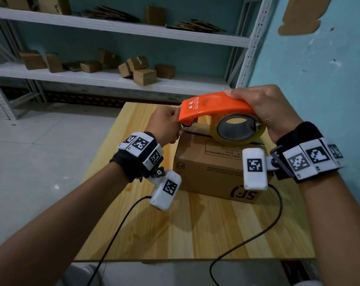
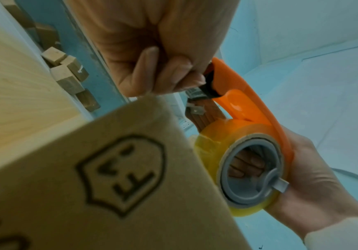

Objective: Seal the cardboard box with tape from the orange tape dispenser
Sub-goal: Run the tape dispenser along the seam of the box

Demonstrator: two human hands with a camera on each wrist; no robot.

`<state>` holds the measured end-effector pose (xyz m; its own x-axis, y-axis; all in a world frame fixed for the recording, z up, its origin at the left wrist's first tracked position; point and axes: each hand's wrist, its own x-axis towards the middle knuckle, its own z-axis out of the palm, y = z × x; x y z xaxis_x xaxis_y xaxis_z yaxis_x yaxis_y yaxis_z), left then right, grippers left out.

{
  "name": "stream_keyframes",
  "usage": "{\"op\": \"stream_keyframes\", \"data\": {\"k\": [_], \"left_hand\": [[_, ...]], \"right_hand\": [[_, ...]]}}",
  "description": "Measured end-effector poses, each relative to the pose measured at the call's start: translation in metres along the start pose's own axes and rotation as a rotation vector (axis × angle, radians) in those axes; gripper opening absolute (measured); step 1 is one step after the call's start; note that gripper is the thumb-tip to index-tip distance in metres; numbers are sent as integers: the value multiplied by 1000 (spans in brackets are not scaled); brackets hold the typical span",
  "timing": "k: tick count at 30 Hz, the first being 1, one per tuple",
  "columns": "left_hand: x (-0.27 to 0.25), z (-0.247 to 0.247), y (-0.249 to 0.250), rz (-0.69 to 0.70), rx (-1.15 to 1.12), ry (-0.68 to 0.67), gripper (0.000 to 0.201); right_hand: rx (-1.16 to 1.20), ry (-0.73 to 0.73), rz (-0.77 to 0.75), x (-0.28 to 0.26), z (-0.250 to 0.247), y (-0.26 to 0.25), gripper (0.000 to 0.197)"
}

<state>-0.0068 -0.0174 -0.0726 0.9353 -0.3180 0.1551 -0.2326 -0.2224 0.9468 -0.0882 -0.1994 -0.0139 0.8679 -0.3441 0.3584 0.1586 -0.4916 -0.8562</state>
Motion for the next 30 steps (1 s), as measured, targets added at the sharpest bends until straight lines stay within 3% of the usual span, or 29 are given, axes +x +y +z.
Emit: {"op": "stream_keyframes", "data": {"k": [16,26,30], "left_hand": [[3,-2,-2,-16,83,-21,42],[4,-5,-2,-26,104,-55,38],[5,-14,-8,-25,106,-20,47]], "right_hand": [[-108,-12,32,-2,-2,-5,45],[-131,2,35,-5,-4,-7,53],[-106,61,41,-4,-12,-6,53]]}}
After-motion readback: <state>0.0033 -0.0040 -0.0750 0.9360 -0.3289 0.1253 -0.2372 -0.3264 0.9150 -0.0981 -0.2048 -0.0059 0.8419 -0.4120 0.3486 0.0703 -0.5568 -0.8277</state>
